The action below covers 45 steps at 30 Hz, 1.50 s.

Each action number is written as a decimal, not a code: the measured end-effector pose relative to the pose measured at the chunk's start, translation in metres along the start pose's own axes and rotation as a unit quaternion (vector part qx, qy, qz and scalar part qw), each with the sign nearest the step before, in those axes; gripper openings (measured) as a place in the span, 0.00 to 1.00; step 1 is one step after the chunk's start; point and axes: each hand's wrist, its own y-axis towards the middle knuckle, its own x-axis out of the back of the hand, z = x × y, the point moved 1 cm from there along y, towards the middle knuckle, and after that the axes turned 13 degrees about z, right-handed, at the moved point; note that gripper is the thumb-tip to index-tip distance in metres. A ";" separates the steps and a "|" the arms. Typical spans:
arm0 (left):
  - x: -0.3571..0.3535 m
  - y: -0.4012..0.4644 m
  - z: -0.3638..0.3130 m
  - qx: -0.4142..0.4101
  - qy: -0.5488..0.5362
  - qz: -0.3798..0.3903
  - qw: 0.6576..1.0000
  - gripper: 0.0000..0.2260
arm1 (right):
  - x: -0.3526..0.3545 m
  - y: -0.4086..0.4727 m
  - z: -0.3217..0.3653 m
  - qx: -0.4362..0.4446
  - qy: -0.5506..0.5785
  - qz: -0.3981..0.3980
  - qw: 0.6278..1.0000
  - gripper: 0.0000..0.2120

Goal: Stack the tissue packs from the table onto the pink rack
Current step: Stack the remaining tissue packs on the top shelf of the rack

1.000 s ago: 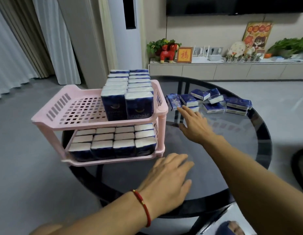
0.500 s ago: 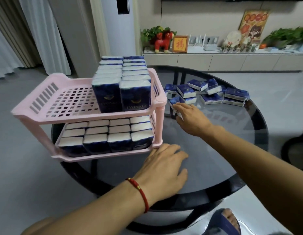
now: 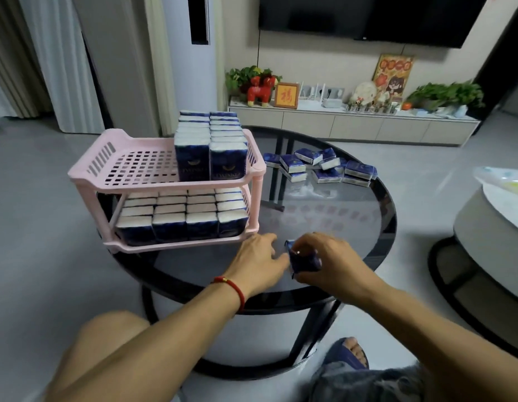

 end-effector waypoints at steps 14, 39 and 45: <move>0.034 -0.027 0.000 -0.037 -0.038 -0.096 0.994 0.15 | -0.016 0.012 0.035 0.107 0.089 -0.044 0.989 0.38; 0.136 -0.044 0.024 -0.169 0.017 -0.439 0.882 0.19 | 0.043 0.089 0.109 0.156 0.053 -0.329 0.930 0.25; 0.148 -0.040 0.033 -0.138 0.020 -0.400 0.906 0.21 | 0.043 0.101 0.111 0.114 -0.013 -0.337 0.935 0.21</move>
